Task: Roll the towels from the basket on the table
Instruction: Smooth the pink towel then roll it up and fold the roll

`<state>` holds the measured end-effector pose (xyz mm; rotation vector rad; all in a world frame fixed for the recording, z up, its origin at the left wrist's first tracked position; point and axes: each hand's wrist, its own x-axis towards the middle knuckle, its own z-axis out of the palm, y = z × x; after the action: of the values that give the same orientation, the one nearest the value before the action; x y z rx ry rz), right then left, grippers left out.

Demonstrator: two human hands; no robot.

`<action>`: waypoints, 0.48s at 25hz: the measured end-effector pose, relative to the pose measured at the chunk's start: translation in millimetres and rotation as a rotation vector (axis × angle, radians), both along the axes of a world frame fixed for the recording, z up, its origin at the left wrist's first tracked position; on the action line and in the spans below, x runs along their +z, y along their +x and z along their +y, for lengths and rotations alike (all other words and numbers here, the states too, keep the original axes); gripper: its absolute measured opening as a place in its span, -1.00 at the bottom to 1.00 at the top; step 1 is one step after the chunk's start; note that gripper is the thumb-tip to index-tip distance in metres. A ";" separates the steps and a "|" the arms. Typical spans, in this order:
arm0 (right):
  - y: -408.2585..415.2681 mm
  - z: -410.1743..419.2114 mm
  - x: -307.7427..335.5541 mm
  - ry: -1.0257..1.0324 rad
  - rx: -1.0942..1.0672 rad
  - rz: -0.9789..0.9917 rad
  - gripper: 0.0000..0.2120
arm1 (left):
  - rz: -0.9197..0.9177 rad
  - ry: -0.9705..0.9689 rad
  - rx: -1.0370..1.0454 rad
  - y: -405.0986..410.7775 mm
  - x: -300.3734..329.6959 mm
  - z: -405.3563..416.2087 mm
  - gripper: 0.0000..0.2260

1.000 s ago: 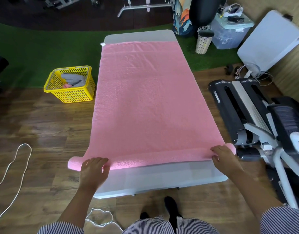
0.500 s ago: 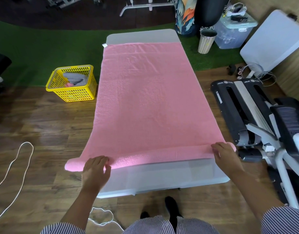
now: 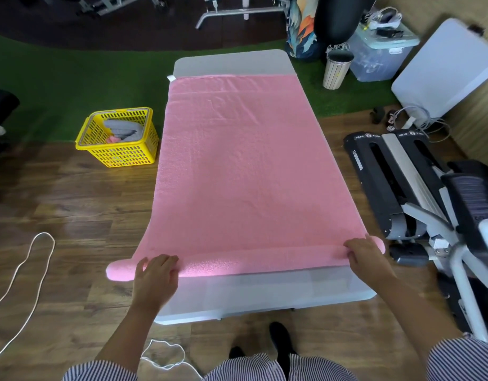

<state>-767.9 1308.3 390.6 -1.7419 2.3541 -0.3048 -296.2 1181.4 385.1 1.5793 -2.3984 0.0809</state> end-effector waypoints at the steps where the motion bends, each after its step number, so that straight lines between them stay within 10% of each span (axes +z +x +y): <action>1: -0.4 -1.4 -0.6 -0.012 -0.010 0.006 -0.76 | -0.003 -0.008 0.014 -1.1 -0.9 0.5 -0.69; 12: 2.9 7.2 -0.6 -0.076 -0.015 0.069 -0.62 | 0.085 0.118 -0.048 0.7 -7.8 -0.5 -0.58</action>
<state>-765.1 1315.4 390.0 -1.7966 2.4355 -0.3458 -295.6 1181.0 377.3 1.5402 -2.4136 -0.1362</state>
